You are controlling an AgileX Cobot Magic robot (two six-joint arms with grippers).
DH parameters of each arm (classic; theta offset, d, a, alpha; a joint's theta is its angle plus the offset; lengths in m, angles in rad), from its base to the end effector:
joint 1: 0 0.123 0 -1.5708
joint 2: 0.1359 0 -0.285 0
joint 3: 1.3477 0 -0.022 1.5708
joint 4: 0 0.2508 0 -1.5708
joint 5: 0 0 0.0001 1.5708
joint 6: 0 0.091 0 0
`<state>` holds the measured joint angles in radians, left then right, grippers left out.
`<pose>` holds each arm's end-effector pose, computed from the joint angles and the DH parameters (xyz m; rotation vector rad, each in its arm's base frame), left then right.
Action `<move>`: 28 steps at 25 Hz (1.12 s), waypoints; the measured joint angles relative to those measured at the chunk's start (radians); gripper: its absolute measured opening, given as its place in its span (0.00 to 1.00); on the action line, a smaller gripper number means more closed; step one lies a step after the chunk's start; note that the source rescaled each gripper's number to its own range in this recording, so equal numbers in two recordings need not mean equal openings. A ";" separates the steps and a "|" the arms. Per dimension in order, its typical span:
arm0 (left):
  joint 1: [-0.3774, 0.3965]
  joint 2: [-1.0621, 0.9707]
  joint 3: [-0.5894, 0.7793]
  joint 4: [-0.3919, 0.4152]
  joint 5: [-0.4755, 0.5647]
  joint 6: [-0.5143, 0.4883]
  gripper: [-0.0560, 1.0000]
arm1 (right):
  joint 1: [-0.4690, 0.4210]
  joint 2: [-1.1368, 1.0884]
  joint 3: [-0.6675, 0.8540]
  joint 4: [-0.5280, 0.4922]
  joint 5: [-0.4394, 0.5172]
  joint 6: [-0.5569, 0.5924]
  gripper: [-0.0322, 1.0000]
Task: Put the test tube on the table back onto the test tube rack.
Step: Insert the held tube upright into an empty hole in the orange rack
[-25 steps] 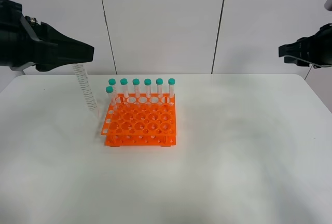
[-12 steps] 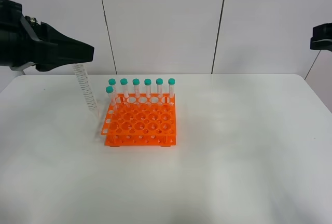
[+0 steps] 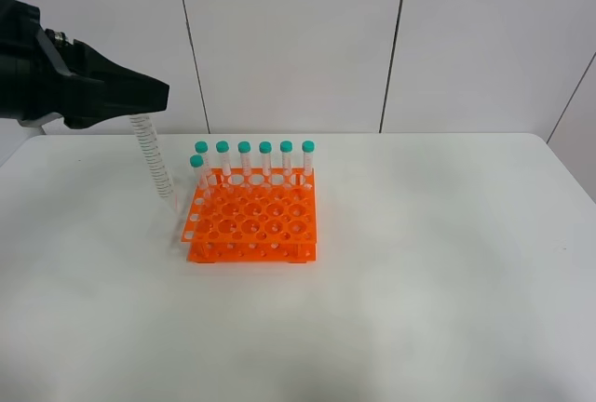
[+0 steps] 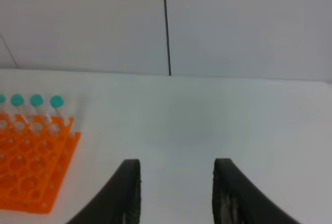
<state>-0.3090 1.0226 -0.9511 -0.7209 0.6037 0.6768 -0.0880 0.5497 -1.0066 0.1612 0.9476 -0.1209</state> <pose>0.1913 -0.0969 0.3724 0.6022 1.9498 -0.5523 0.0665 0.0060 0.4171 -0.0248 1.9648 0.0537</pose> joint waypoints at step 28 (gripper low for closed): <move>0.000 0.000 0.000 0.002 -0.021 0.014 0.06 | 0.000 -0.555 0.477 -0.128 0.135 0.155 0.41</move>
<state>-0.3090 1.0226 -0.9511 -0.7191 0.5826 0.6909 -0.0880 -0.0054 -0.5300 0.0333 1.0830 0.0343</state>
